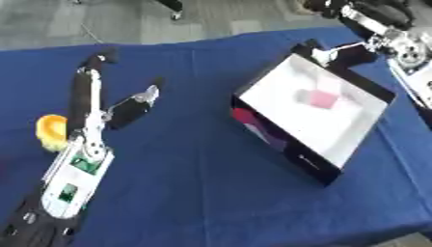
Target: Pick up the objects with one hand, pass them to the other hand, and then place them into the box on the other side of the table.
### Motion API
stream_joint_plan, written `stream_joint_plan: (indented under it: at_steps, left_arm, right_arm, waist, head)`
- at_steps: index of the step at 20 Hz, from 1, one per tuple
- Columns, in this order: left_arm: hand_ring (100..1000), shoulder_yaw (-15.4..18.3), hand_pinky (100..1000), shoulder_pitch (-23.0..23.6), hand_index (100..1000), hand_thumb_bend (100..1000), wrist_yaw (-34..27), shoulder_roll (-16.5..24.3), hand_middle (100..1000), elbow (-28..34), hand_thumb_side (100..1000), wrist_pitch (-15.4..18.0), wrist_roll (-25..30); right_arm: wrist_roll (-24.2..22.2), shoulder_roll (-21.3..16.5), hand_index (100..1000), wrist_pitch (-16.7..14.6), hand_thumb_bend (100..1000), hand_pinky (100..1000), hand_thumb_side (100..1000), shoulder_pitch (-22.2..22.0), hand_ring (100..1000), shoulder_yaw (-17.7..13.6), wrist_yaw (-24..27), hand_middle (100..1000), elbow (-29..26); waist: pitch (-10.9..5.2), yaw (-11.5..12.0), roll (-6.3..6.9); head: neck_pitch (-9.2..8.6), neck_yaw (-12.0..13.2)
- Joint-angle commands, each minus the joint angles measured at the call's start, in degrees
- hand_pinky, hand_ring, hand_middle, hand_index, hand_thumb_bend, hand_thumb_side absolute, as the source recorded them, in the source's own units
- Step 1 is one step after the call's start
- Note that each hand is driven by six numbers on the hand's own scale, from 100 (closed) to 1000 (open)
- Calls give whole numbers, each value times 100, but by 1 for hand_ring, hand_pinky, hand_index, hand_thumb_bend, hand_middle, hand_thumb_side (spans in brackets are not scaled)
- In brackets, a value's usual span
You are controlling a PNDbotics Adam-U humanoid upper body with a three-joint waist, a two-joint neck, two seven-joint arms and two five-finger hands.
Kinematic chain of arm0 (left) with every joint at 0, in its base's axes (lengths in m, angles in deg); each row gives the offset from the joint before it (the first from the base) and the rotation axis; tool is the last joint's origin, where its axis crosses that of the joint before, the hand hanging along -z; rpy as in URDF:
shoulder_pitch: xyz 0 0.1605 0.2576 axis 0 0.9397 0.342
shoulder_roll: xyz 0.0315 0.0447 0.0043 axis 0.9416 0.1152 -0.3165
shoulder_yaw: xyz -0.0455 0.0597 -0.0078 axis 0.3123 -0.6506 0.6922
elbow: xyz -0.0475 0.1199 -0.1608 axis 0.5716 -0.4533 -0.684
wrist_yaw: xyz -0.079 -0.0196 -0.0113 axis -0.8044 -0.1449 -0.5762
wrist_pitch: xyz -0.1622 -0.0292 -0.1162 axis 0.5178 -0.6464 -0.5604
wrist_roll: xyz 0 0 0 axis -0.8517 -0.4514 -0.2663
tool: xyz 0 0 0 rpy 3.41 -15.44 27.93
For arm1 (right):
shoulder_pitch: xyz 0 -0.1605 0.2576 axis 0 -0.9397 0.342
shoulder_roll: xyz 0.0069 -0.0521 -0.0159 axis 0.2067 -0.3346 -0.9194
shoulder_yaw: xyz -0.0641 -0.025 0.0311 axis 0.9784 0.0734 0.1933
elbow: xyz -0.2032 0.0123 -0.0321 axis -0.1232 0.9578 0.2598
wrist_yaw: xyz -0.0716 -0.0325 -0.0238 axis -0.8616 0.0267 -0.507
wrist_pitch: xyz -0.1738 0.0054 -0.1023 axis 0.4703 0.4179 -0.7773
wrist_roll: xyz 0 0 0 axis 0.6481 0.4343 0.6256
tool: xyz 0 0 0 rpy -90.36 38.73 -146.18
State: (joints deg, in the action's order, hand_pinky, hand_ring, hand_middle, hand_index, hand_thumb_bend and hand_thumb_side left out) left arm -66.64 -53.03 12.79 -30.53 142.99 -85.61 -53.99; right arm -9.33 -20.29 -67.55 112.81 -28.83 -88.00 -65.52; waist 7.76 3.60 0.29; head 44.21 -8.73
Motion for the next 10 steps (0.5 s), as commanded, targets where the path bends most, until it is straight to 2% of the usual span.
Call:
stream_joint_plan:
  at_steps: [1,4,10]
  left_arm:
    - [890,122,829,-165,878,559,-98,229,719,184,460,-128,23]
    - [888,223,830,-240,884,573,-194,447,721,240,462,-311,195]
    - [888,434,835,-491,882,598,-290,1051,722,422,445,-783,707]
  right_arm:
    - [41,-275,1000,-44,100,1000,100,35,1000,-254,362,970,-213]
    - [117,-363,1000,-36,100,1000,113,-60,1000,-408,661,970,-301]
    - [165,-521,1000,176,100,1000,150,-220,1000,-645,1197,972,-348]
  waist:
    - [-151,11,77]
    - [-155,25,94]
    - [-166,49,131]
  head:
    - [-9,90]
    - [-9,192]
    - [-9,321]
